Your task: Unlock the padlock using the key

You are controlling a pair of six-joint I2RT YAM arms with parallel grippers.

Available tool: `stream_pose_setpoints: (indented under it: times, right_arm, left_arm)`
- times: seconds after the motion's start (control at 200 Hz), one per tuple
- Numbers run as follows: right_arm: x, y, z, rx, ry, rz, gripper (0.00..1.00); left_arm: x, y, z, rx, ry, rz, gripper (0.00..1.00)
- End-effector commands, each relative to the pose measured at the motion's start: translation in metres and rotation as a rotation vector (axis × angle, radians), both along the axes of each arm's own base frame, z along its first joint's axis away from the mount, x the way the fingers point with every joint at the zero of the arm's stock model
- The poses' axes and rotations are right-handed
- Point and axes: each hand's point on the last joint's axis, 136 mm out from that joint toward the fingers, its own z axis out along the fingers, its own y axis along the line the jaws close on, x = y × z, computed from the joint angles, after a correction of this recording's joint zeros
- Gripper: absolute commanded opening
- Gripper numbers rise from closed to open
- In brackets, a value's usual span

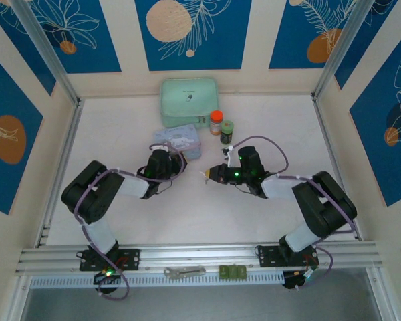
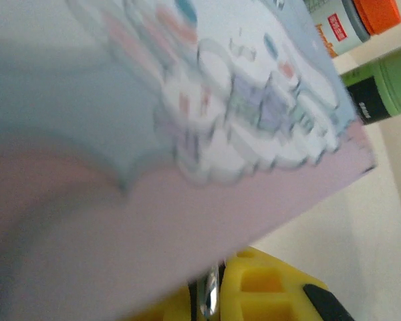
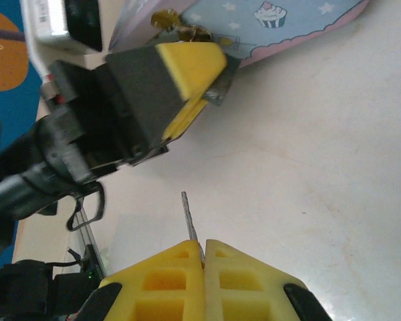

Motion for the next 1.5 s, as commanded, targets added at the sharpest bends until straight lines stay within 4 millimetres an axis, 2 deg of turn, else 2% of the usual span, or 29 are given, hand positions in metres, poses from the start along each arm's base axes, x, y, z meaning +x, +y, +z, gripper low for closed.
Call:
stream_pose_setpoints:
  times: [0.0, 0.33, 0.595, 0.895, 1.196, 1.496]
  right_arm:
    - [0.001, 0.004, 0.004, 0.101, 0.026, 0.023, 0.0]
    - [0.004, 0.008, -0.005, 0.191, 0.073, 0.057, 0.0]
    - [0.007, 0.012, -0.006, 0.207, 0.085, 0.07, 0.0]
    - [0.015, 0.013, -0.001, 0.222, 0.067, 0.07, 0.0]
    - [0.019, 0.016, -0.004, 0.229, 0.072, 0.066, 0.0]
    - [0.022, 0.021, 0.002, 0.242, 0.055, 0.072, 0.0]
  left_arm:
    - [-0.009, -0.016, 0.03, -0.18, 0.002, -0.043, 0.0]
    - [-0.021, -0.023, 0.054, -0.41, 0.021, -0.057, 0.0]
    - [-0.025, -0.028, 0.062, -0.562, 0.012, -0.084, 0.0]
    - [-0.032, -0.023, 0.05, -0.601, 0.043, -0.069, 0.0]
    - [-0.033, -0.024, 0.055, -0.604, 0.031, -0.08, 0.0]
    - [-0.034, -0.023, 0.053, -0.6, 0.034, -0.079, 0.0]
